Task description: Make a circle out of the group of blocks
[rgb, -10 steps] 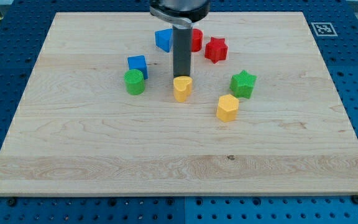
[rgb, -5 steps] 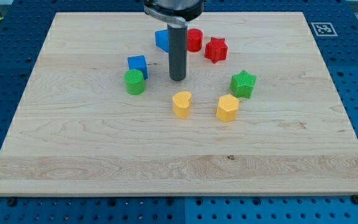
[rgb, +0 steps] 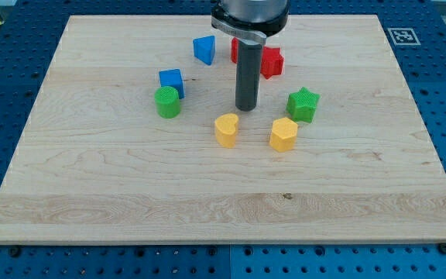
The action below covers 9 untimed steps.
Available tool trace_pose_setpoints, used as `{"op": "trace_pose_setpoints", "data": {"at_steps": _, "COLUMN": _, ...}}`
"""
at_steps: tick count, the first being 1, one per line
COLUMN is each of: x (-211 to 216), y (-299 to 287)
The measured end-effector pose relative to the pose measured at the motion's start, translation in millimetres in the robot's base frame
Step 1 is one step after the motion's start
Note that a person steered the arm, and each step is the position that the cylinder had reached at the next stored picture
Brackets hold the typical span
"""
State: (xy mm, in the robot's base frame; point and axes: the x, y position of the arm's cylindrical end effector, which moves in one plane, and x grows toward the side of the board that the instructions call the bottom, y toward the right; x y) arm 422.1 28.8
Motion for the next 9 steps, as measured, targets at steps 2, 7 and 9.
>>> {"op": "trace_pose_setpoints", "data": {"at_steps": 2, "x": 9.7, "y": -4.1}}
{"op": "trace_pose_setpoints", "data": {"at_steps": 7, "x": 41.7, "y": -4.5}}
{"op": "trace_pose_setpoints", "data": {"at_steps": 9, "x": 51.8, "y": 6.5}}
